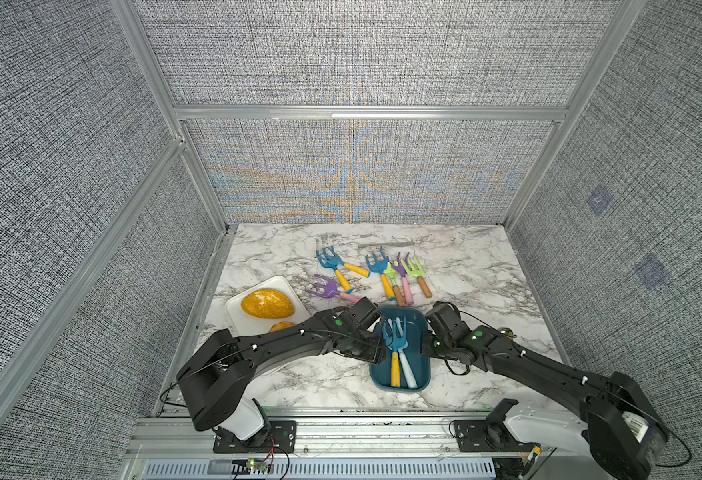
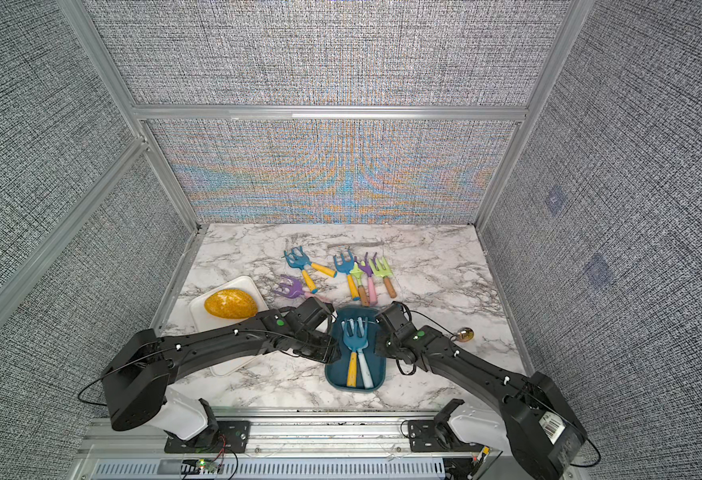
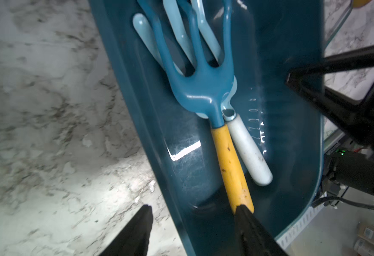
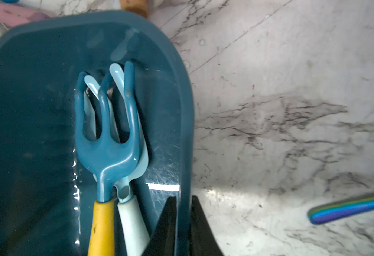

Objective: Put the rake into the storage box
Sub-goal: Move the storage box to the center of the board, then pick up the rake at the center of the board.

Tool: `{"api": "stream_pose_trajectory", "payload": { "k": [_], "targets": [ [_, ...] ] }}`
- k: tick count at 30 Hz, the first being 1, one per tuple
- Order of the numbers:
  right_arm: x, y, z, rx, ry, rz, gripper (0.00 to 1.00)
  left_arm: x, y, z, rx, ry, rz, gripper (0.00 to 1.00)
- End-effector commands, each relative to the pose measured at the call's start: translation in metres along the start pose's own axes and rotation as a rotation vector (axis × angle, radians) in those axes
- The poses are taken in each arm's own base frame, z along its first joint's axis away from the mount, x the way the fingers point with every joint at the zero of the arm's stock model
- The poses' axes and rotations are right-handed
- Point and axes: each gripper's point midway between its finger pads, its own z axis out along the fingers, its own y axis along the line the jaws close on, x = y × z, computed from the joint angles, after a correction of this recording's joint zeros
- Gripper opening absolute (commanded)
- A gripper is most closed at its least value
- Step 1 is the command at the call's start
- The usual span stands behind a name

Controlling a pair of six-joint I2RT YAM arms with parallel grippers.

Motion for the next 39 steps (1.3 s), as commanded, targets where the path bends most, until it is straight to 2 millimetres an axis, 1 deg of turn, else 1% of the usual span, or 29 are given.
{"api": "stream_pose_trajectory", "payload": {
  "k": [1, 3, 4, 6, 7, 8, 10, 11, 13, 15, 17, 20, 21, 22, 24, 25, 27, 29, 31, 35, 37, 39],
  "targets": [
    [-0.010, -0.008, -0.007, 0.073, -0.035, -0.016, 0.51, -0.007, 0.021, -0.016, -0.075, -0.063, -0.051, 0.68],
    [-0.022, -0.008, -0.015, 0.079, -0.077, -0.036, 0.67, -0.010, 0.029, -0.026, -0.094, -0.087, -0.069, 0.73],
    [-0.030, -0.006, -0.020, 0.065, -0.098, -0.042, 0.76, -0.013, 0.032, -0.032, -0.106, -0.099, -0.076, 0.76],
    [-0.046, -0.004, -0.029, 0.029, -0.134, -0.058, 0.91, -0.021, 0.040, -0.041, -0.131, -0.124, -0.085, 0.79],
    [-0.058, -0.004, -0.033, 0.012, -0.164, -0.060, 0.97, -0.026, 0.044, -0.046, -0.147, -0.137, -0.090, 0.82],
    [-0.069, -0.004, -0.037, -0.006, -0.180, -0.059, 0.99, -0.031, 0.048, -0.050, -0.163, -0.146, -0.096, 0.85],
    [-0.101, -0.009, -0.046, -0.034, -0.218, -0.049, 0.99, -0.045, 0.056, -0.058, -0.200, -0.173, -0.105, 0.93],
    [-0.117, -0.012, -0.051, -0.031, -0.244, -0.044, 0.99, -0.052, 0.059, -0.062, -0.217, -0.185, -0.108, 0.99],
    [-0.148, -0.021, -0.056, -0.012, -0.293, -0.037, 0.99, -0.068, 0.069, -0.068, -0.265, -0.211, -0.129, 0.99],
    [-0.173, -0.026, -0.058, 0.007, -0.337, -0.043, 0.99, -0.082, 0.074, -0.071, -0.281, -0.224, -0.153, 0.99],
    [-0.192, -0.023, -0.053, 0.012, -0.369, -0.079, 0.99, -0.093, 0.079, -0.072, -0.291, -0.232, -0.177, 0.99],
    [-0.210, -0.025, -0.027, 0.051, -0.328, -0.136, 0.99, -0.104, 0.077, -0.075, -0.291, -0.251, -0.183, 0.99],
    [-0.213, -0.030, -0.014, 0.083, -0.279, -0.152, 0.99, -0.107, 0.077, -0.076, -0.290, -0.256, -0.183, 0.99],
    [-0.216, -0.034, -0.002, 0.111, -0.228, -0.170, 0.95, -0.108, 0.077, -0.078, -0.292, -0.262, -0.183, 0.99],
    [-0.222, -0.041, 0.020, 0.140, -0.167, -0.196, 0.83, -0.108, 0.077, -0.079, -0.291, -0.267, -0.187, 0.99],
    [-0.223, -0.043, 0.031, 0.133, -0.142, -0.199, 0.78, -0.107, 0.077, -0.080, -0.287, -0.273, -0.188, 0.99],
    [-0.226, -0.042, 0.046, 0.096, -0.117, -0.200, 0.73, -0.105, 0.078, -0.080, -0.286, -0.275, -0.194, 0.99],
    [-0.226, -0.041, 0.060, 0.081, -0.098, -0.210, 0.71, -0.102, 0.079, -0.080, -0.284, -0.273, -0.203, 0.99],
    [-0.226, -0.042, 0.071, 0.079, -0.072, -0.220, 0.70, -0.098, 0.079, -0.080, -0.274, -0.272, -0.211, 0.99],
    [-0.216, -0.035, 0.094, 0.019, -0.003, -0.240, 0.70, -0.091, 0.076, -0.078, -0.238, -0.268, -0.218, 0.99],
    [-0.211, -0.036, 0.105, 0.017, 0.029, -0.241, 0.69, -0.089, 0.069, -0.076, -0.185, -0.262, -0.206, 0.99],
    [-0.208, -0.043, 0.115, 0.051, 0.054, -0.240, 0.66, -0.086, 0.059, -0.074, -0.126, -0.258, -0.191, 0.99]
  ]
}}
